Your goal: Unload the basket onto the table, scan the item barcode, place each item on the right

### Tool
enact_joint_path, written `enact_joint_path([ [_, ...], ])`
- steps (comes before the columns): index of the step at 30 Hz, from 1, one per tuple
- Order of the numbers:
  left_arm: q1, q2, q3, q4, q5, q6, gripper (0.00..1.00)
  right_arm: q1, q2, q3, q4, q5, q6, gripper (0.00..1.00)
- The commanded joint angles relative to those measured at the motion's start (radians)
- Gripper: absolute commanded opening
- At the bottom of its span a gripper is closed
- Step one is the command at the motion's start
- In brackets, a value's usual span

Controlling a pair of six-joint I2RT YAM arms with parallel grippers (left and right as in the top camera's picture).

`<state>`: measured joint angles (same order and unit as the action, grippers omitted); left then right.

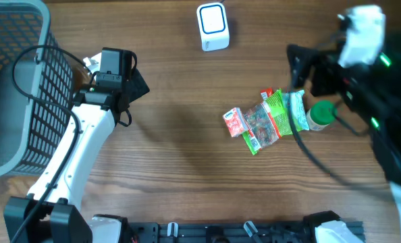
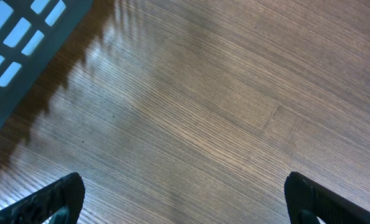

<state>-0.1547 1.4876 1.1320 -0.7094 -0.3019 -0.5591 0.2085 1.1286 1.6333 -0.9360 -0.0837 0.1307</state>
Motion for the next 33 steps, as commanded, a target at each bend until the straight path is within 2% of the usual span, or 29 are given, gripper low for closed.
enact_joint_path([
  [1,0.004,0.0,-0.002,0.002,-0.002,0.002,1.0,0.004,-0.125,0.01,0.0,0.01,0.0,1.0],
  [6,0.004,0.0,-0.002,0.002,-0.002,0.002,1.0,0.004,-0.215,0.01,-0.03,0.023,0.0,1.0],
  [12,0.004,0.0,-0.002,0.002,-0.002,0.002,1.0,0.006,-0.311,-0.028,-0.089,0.157,0.0,1.0],
  [15,0.004,0.0,-0.002,0.002,-0.002,0.002,1.0,0.006,-0.437,-0.117,-0.074,0.188,0.0,1.0],
  [18,0.004,0.0,-0.002,0.002,-0.002,0.002,1.0,0.006,-0.629,-0.31,-0.001,0.197,0.0,1.0],
  [23,0.004,0.0,-0.002,0.002,-0.002,0.002,1.0,-0.002,-0.952,-0.714,0.223,0.219,0.0,1.0],
  [26,0.004,0.0,-0.002,0.002,-0.002,0.002,1.0,-0.028,-1.083,-0.964,0.495,0.2,0.003,1.0],
  [29,0.004,0.0,-0.002,0.002,-0.002,0.002,1.0,-0.087,-1.122,-1.197,0.871,0.061,0.001,1.0],
  [33,0.004,0.0,-0.002,0.002,-0.002,0.002,1.0,-0.14,-1.125,-1.387,1.109,-0.057,0.008,1.0],
])
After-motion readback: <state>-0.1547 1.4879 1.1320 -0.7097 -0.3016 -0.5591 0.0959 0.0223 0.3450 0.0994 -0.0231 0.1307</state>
